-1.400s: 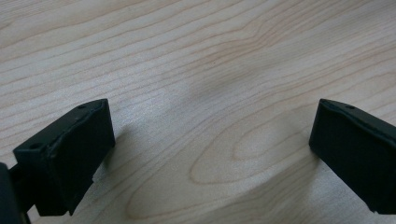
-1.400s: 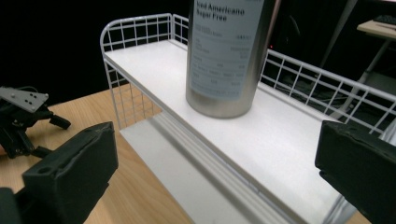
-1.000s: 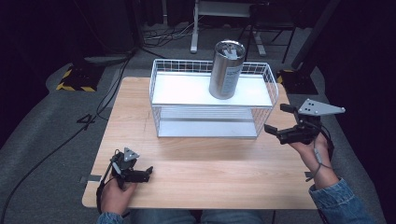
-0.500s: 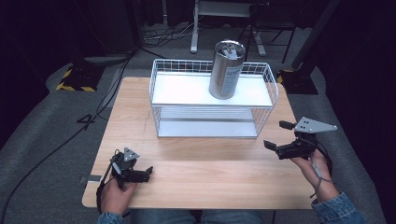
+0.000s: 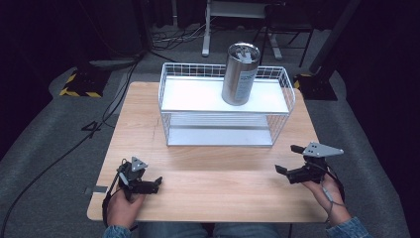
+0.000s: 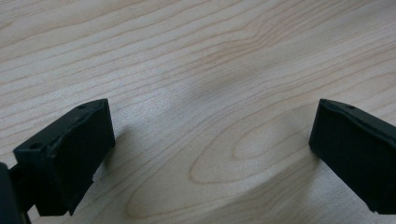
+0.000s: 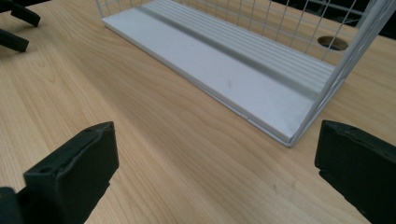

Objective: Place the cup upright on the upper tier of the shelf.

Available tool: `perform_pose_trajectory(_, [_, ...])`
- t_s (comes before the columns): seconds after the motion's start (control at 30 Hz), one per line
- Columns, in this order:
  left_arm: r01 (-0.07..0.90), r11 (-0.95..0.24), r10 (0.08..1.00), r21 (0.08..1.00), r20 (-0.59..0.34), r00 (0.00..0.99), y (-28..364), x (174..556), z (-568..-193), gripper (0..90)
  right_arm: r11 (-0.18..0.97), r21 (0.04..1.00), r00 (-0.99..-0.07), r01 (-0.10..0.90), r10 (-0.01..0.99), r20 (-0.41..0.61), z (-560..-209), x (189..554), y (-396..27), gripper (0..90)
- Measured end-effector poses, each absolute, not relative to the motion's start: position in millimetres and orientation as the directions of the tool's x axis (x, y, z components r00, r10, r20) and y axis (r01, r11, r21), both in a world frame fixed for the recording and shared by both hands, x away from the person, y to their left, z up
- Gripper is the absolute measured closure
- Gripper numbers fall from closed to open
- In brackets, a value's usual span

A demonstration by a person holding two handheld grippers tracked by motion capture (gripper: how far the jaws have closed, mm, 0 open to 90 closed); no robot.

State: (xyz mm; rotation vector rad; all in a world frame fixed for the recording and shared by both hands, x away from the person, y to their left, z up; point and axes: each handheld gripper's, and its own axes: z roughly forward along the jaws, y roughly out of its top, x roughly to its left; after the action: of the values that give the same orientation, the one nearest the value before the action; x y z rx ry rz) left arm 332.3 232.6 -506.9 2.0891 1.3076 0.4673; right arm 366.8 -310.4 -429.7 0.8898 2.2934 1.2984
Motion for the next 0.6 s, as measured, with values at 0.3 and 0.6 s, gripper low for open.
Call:
perform_pose_trajectory(0.3, [0.674,-0.316,0.894,0.668,-0.028,0.447,233,332,-507,0.5,0.411,0.83,-0.731,0.378,0.682,-0.005,-457,361,-309,0.5])
perform_pose_trajectory(0.6, [0.674,-0.316,0.894,0.668,-0.028,0.447,233,332,-507,0.5,0.427,0.805,-0.722,0.412,0.691,0.003,-478,357,-306,1.6])
